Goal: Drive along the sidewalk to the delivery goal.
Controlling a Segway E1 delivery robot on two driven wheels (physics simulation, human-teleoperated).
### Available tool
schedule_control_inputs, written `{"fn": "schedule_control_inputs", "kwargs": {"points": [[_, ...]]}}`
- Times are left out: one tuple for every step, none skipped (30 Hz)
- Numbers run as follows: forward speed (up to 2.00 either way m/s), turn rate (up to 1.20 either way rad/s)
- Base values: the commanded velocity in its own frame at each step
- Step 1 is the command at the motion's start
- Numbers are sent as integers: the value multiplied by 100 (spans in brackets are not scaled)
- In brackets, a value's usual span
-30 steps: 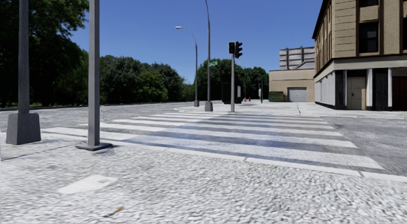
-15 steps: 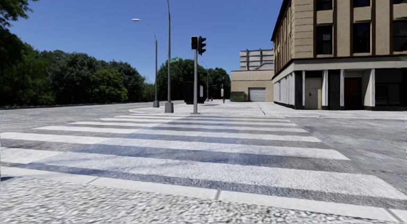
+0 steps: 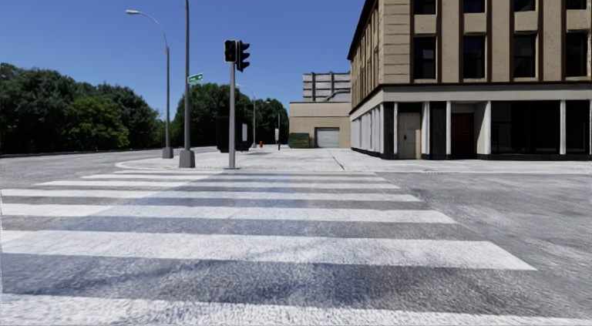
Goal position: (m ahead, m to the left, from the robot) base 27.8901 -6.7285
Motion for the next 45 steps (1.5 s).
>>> {"fn": "schedule_control_inputs", "kwargs": {"points": [[200,0],[200,0],[200,0],[196,0],[183,0],[166,0],[156,0],[156,0],[145,0],[137,0],[131,0],[128,0],[128,0],[126,0],[125,0],[125,0],[125,0],[125,0],[125,0],[125,0],[125,0],[125,0],[125,0],[125,0],[125,0],[125,0],[125,0],[125,0],[125,0],[125,0],[125,0],[125,0],[125,0],[125,0],[126,0],[200,0],[200,0],[200,0],[200,0],[200,0],[200,0],[200,0],[200,0],[200,0],[200,0]]}}
